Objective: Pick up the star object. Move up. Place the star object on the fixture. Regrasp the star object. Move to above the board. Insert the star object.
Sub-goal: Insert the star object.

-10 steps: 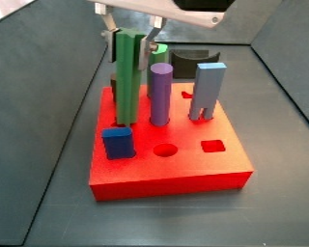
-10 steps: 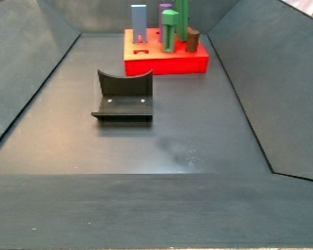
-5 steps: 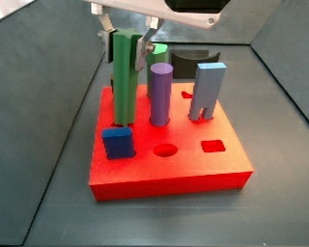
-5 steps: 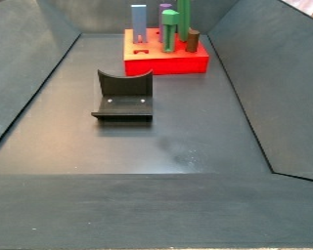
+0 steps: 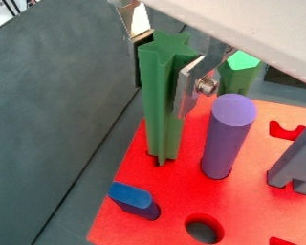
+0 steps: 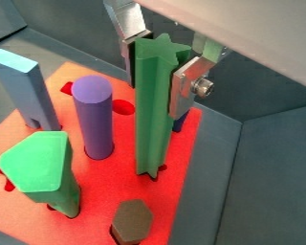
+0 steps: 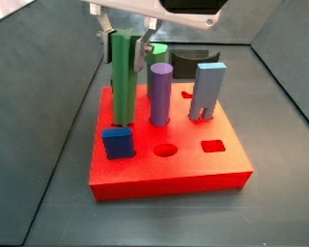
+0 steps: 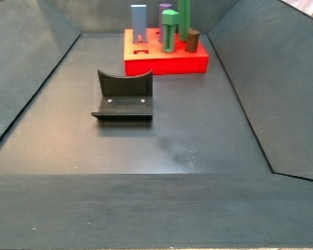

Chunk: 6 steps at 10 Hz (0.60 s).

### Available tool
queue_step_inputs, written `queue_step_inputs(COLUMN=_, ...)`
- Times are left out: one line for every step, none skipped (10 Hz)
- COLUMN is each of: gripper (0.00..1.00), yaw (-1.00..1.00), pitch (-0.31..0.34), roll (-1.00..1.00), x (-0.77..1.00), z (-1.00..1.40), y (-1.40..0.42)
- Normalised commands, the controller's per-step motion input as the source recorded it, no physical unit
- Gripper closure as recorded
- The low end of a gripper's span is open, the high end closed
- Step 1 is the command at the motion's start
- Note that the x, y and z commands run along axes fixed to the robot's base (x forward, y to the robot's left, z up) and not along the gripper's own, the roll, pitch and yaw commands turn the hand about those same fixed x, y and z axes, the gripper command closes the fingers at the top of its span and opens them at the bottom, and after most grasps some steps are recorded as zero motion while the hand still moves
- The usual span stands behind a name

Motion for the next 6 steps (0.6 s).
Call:
queue_step_inputs(gripper=1.0, yaw=-0.19, pitch=0.0, roll=0.0, x=-0.05, z=-0.13, y=-0.03)
queue_step_inputs(gripper=1.0, yaw=-0.26, pitch=0.0, roll=-0.05, x=-0.12, z=-0.15, y=-0.12)
queue_step_inputs(gripper=1.0, yaw=-0.31, pitch=0.0, roll=-0.06, x=-0.17, z=-0.12, y=-0.12)
queue_step_inputs(gripper=1.0, yaw=-0.31, pitch=-0.043, roll=-0.18, x=0.0, z=-0.19, y=-0.11)
queue_step_inputs(gripper=1.0, yaw=-0.19, pitch=-0.067, roll=-0.15, x=0.12, z=-0.14, y=-0.03)
queue_step_inputs(gripper=1.0, yaw=-0.14, pitch=-0.064, roll=-0.16, x=0.2, z=-0.24, y=0.0)
